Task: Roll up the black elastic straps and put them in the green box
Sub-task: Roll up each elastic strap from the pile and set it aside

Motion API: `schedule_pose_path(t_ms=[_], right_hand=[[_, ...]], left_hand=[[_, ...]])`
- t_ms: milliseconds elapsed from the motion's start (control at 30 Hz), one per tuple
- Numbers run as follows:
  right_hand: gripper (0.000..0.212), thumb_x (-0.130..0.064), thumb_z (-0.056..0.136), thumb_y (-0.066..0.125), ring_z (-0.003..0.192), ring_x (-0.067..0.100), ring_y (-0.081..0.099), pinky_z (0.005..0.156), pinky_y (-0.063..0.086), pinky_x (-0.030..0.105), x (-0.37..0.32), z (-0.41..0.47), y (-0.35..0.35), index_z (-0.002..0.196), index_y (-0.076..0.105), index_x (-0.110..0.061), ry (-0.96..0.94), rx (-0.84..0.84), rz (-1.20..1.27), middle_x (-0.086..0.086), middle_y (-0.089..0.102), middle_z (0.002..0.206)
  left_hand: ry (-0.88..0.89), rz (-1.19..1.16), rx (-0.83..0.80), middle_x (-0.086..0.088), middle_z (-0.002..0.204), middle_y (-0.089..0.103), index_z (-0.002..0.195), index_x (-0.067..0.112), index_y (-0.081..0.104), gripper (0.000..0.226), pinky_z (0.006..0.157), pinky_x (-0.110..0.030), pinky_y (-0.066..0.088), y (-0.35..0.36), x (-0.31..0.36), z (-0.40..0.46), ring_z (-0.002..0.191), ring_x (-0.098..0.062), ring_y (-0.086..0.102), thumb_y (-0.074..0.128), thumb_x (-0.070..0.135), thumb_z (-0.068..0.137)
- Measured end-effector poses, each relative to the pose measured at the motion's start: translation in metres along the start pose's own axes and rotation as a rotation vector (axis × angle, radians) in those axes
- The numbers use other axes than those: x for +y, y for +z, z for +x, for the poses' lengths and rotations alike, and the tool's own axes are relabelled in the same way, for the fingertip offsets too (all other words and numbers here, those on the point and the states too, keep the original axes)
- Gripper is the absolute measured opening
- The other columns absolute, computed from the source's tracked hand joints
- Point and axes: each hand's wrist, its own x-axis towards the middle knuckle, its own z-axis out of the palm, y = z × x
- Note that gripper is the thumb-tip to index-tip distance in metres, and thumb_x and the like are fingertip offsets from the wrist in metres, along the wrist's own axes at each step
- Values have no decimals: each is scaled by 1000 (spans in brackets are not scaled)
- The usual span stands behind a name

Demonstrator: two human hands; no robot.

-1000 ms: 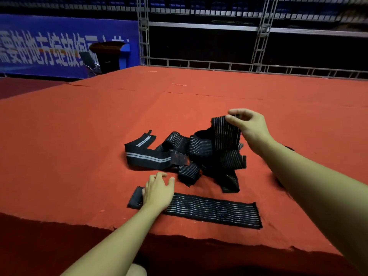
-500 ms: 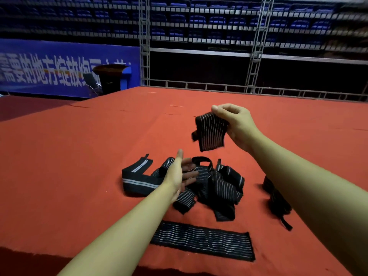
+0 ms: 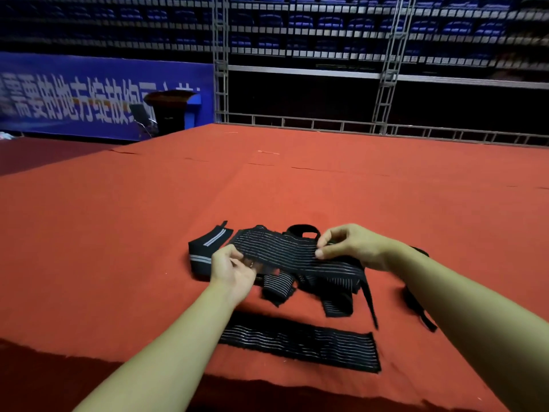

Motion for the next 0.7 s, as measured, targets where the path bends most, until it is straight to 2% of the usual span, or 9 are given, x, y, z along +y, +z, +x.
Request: schedule_pose_path(t_ms=[33,100,167,233,300,400,533,633,700], right_hand=[[27,-18,74,89,86,23,71,80,59,34,6,-1,0,93,73,-9,11,9,-14,15,74,94],[34,-16,76,89,96,26,72,94,57,41,18,-2,-2,104,72,-6,41,32,-44,19,75,108],[44,-22,72,92,106,25,72,102,55,43,29,-4,-4,111,73,-13,55,52,-63,15,73,119],[47,-26,70,94,110,23,71,101,55,40,39,-6,-6,113,75,-22,65,70,-104,10,72,120],[42,-22,75,91,103,16,72,93,57,32,46,-10,-7,113,75,-23,74,86,-117,4,73,116],[40,-27,77,91,107,11,68,92,50,23,54,-13,-5,113,74,-29,79,126,-185,-1,70,115],[36,-43,82,84,91,1,62,78,43,16,70,-6,-4,112,72,-29,166,107,-524,-13,66,99],[31,-49,84,81,94,9,66,85,51,24,88,-1,-4,105,71,-28,214,84,-745,-11,71,101],[33,-49,84,80,95,14,68,89,54,32,95,-1,-6,105,72,-25,246,101,-847,-7,73,102]], left_hand=[[-8,15,-10,-13,90,63,90,4,57,25,87,-42,55,-7,3,3,85,-29,62,41,2,70],[-11,73,-5,-15,100,68,103,3,61,25,93,-43,53,-17,7,6,96,-30,64,49,9,82],[24,157,49,-15,109,73,113,3,67,24,93,-42,55,-25,9,9,103,-30,68,57,16,95],[96,294,111,-15,117,74,124,5,67,27,94,-39,57,-34,9,13,109,-28,70,61,17,100],[166,432,139,-13,111,77,121,6,67,21,85,-33,61,-43,10,15,100,-23,75,61,11,101],[140,608,109,-13,101,78,114,3,68,16,72,-27,62,-53,16,12,86,-20,76,65,8,99],[70,1109,116,-14,103,76,103,10,73,7,67,-25,60,-71,11,15,80,-19,71,69,12,97],[57,1410,46,-10,92,74,97,9,74,7,62,-23,54,-79,-8,18,73,-19,67,71,15,95],[87,1644,9,-5,91,76,95,12,76,14,72,-26,53,-83,-24,26,82,-22,71,75,25,92]])
